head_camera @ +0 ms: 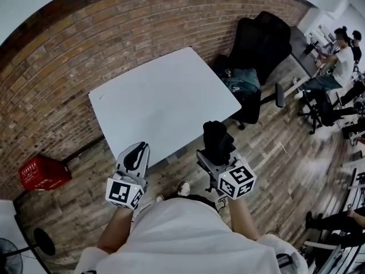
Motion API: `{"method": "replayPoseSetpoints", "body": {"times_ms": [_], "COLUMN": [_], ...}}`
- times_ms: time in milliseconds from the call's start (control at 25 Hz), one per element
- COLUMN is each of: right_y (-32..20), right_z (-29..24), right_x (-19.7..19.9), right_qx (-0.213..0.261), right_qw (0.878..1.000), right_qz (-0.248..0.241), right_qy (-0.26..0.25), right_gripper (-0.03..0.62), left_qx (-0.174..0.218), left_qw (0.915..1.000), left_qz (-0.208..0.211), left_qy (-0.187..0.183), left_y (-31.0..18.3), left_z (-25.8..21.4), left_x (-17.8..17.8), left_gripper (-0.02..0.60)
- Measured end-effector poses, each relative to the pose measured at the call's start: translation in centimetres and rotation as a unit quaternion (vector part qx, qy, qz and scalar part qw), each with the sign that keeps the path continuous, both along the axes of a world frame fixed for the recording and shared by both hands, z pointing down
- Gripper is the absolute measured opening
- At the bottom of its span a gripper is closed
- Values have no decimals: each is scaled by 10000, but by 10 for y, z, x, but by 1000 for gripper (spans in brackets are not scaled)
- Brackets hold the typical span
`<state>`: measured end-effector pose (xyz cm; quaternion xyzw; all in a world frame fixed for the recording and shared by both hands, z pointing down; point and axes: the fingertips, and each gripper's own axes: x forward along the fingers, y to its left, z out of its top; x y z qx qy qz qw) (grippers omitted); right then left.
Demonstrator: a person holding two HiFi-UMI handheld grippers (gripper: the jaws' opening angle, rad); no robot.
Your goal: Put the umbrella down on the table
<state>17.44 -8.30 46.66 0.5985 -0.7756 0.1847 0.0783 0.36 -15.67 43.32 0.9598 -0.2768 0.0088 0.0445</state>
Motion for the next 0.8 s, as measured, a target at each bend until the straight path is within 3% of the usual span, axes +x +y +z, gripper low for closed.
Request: {"method": "replayPoseSetpoints", "body": {"times_ms": [440, 800], "right_y": [-15, -68], "right_z": [28, 55], "right_x": [14, 23], "right_qx": [-245, -513], "right_qw": [9994, 9973], "right_qz": [-27, -213], "right_qy": [-259, -484], "right_gripper": [241, 242], "left_qx": [-164, -23], "left_qw": [9996, 9993], "left_qz": [-159, -301], "left_qy": [-153, -198], "left_y": [3, 3], "left_z": [15, 10], "left_x": [5, 13], "left_gripper": [49, 49]}}
